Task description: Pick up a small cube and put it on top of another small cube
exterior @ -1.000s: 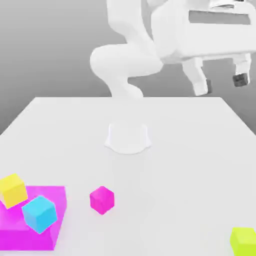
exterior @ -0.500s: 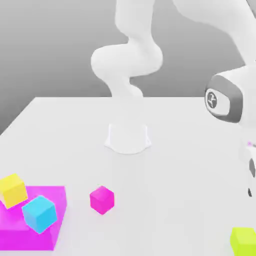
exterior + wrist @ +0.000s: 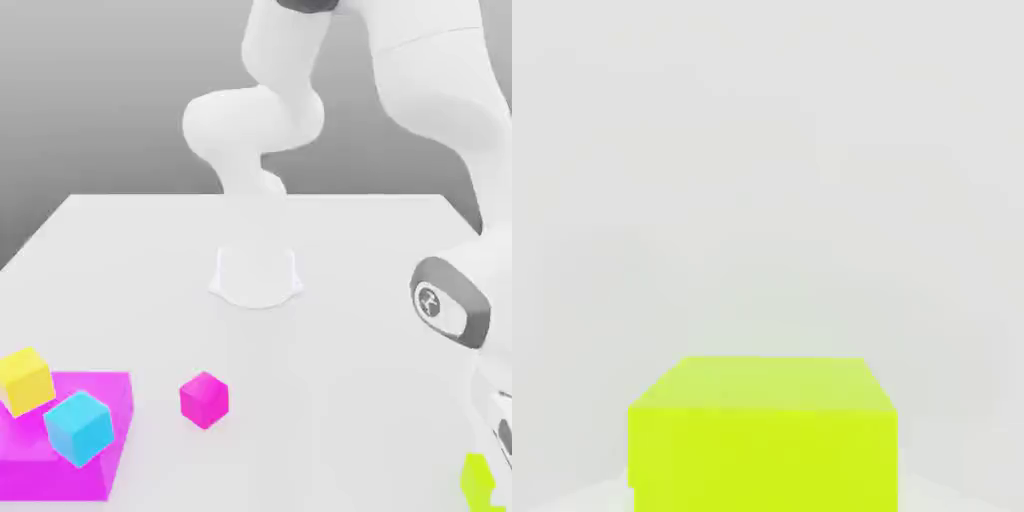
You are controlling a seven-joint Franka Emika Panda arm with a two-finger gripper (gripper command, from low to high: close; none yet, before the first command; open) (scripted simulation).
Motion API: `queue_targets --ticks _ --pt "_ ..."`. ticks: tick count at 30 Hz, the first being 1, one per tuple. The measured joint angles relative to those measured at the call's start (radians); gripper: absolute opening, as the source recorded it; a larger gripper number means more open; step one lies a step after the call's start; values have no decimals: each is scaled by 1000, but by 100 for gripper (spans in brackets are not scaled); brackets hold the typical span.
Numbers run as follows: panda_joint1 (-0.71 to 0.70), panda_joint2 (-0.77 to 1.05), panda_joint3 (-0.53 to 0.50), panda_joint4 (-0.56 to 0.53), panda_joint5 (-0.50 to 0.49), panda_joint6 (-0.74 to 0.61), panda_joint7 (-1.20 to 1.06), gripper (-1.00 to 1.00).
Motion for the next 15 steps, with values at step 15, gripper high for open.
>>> queue_targets --ticks 15 --pt "-321 -506 -282 -491 -88 -15 273 -100"
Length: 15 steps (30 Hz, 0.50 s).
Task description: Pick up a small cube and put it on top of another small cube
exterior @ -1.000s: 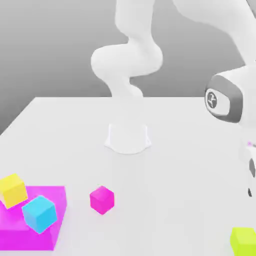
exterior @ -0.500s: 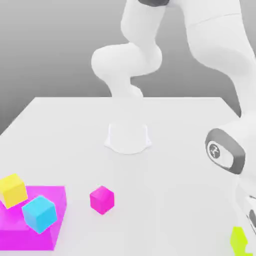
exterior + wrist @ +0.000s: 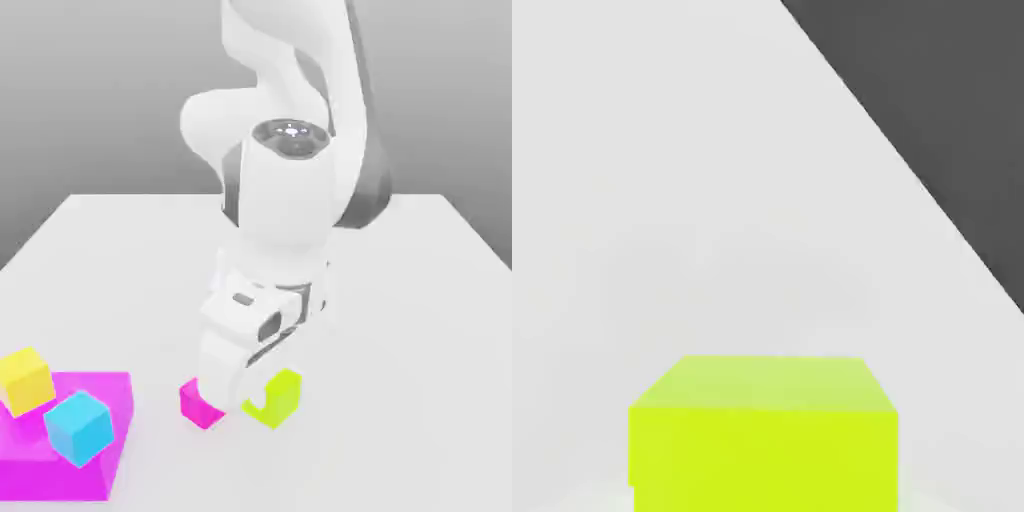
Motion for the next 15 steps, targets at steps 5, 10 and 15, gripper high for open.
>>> queue_targets --ticks 5,10,15 --pt "-105 -140 -39 -171 -37 36 100 -100" --pt "-86 -30 -56 -185 44 160 53 -100" --pt "-76 96 -28 -181 180 275 -40 100"
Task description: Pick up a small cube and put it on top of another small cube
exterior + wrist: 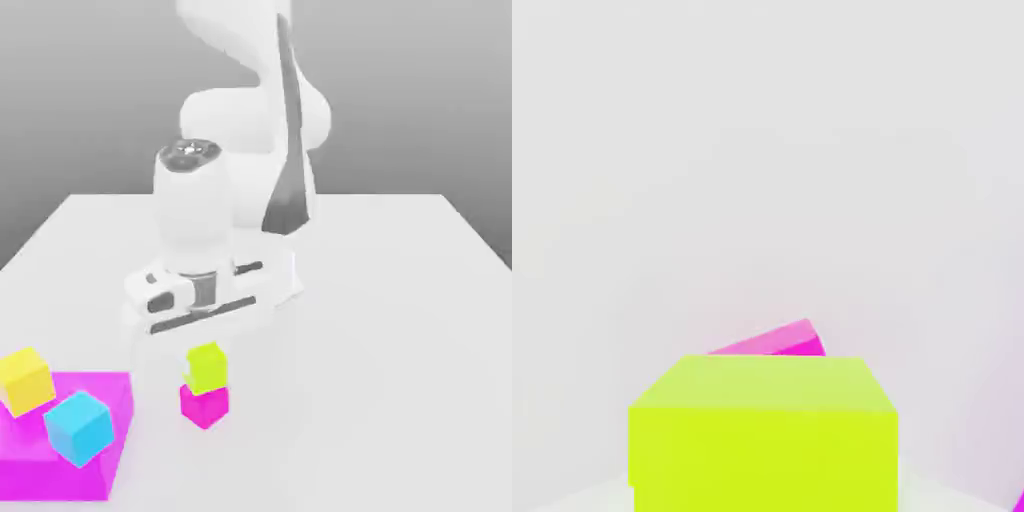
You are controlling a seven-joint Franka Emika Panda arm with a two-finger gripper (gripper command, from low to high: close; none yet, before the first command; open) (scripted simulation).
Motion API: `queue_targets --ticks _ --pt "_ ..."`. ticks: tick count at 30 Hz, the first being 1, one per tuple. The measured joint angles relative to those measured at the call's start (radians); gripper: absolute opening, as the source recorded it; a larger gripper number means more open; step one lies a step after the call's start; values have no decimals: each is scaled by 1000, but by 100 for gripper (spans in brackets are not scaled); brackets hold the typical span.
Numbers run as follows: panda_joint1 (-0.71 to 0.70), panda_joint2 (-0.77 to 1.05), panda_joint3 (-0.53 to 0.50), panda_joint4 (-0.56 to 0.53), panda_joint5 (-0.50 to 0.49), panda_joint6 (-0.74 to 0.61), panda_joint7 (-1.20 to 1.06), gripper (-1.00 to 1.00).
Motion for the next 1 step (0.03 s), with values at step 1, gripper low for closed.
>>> queue_targets --ticks 1 --pt "0 0 0 0 0 0 0 100"
